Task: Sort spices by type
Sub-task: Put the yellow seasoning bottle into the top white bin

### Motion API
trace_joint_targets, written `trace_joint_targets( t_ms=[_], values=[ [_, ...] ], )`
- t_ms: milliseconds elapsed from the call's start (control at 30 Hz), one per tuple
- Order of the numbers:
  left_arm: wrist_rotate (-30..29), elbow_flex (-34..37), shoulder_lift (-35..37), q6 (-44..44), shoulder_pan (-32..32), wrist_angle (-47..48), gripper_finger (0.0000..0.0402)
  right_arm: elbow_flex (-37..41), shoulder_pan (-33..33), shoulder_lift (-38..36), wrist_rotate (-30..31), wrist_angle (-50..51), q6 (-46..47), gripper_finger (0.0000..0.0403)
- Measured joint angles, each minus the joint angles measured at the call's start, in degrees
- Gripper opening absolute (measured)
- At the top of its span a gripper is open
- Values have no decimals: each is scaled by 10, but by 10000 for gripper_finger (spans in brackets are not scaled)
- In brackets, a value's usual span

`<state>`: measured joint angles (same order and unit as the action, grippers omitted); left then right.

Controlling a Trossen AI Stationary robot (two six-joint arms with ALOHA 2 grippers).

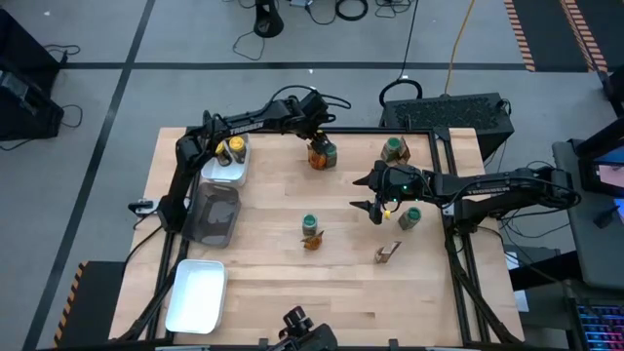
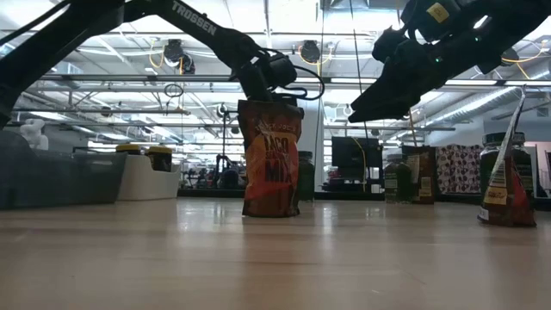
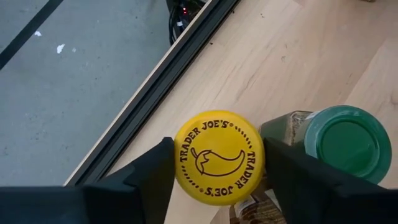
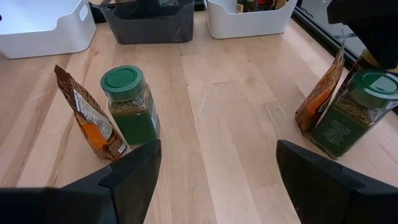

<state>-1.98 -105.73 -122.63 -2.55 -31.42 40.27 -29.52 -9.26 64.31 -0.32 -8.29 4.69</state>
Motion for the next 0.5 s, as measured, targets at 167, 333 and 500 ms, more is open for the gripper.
trace_joint_targets(
  t_ms=[167,333,500],
  values=[
    [3,0,0,1,0,4,215,0,0,0,0,0,0,299],
    [3,0,0,3,0,6,223,0,0,0,0,0,0,299],
    [4,0,0,4,0,7,226,0,0,0,0,0,0,299]
  ],
)
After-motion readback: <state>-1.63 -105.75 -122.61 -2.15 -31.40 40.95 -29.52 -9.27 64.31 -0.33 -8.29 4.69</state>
